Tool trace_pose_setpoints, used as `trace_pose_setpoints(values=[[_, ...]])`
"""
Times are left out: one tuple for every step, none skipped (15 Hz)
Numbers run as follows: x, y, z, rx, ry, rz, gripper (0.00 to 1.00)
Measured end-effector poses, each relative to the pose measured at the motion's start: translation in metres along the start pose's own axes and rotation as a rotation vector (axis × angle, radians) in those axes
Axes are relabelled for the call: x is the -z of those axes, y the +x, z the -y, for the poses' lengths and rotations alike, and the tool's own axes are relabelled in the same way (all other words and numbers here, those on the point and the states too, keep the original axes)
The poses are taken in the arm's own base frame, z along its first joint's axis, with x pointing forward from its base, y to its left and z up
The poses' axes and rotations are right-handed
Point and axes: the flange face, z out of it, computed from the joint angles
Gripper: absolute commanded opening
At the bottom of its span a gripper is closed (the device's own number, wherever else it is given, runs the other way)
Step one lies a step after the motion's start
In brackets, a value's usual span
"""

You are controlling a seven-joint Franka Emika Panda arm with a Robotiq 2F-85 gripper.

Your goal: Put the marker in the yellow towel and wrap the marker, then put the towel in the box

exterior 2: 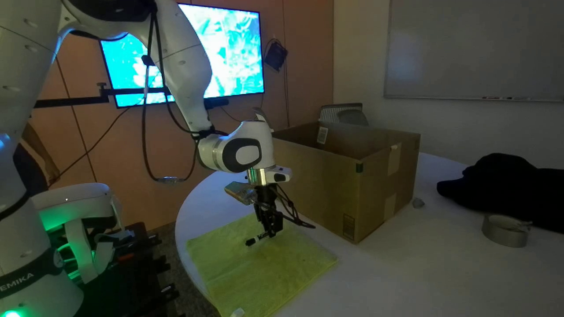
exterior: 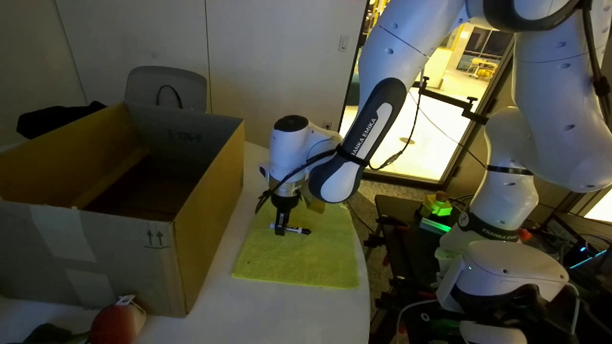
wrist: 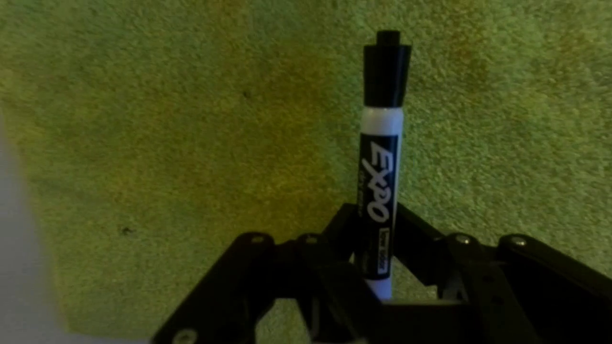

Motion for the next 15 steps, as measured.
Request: trace_pose_setpoints(values=[[-0.003, -0.002, -0.004, -0.007, -0.006, 0.008, 0.08], [-0.007, -0.004, -0.006, -0.01, -0.01, 0.015, 0.08], [-0.011, -0.005, -0.007, -0.012, -0.013, 0.022, 0.08], [-0.013, -0.006, -0.007, -0.011, -0.014, 0.025, 0.08], [-0.014, -0.006, -0.007, -0.011, -0.014, 0.026, 0.08], [-0.014, -0.006, -0.007, -0.01, -0.015, 0.027, 0.07], [-0.015, -0.006, -0.006, -0.009, -0.015, 0.028, 0.07], [-0.016, -0.006, -0.006, -0.009, -0.015, 0.03, 0.45], [-0.017, -0.006, -0.006, -0.01, -0.016, 0.031, 0.47], [-0.017, -0.007, -0.006, -0.013, -0.016, 0.032, 0.53], [-0.017, -0.006, -0.006, -0.016, -0.016, 0.031, 0.59], [-0.016, -0.006, -0.007, -0.022, -0.017, 0.031, 0.68], [-0.016, -0.006, -0.009, -0.028, -0.02, 0.03, 0.75], [-0.015, -0.005, -0.01, -0.034, -0.026, 0.028, 0.81], [-0.014, -0.005, -0.013, -0.039, -0.032, 0.025, 0.9]])
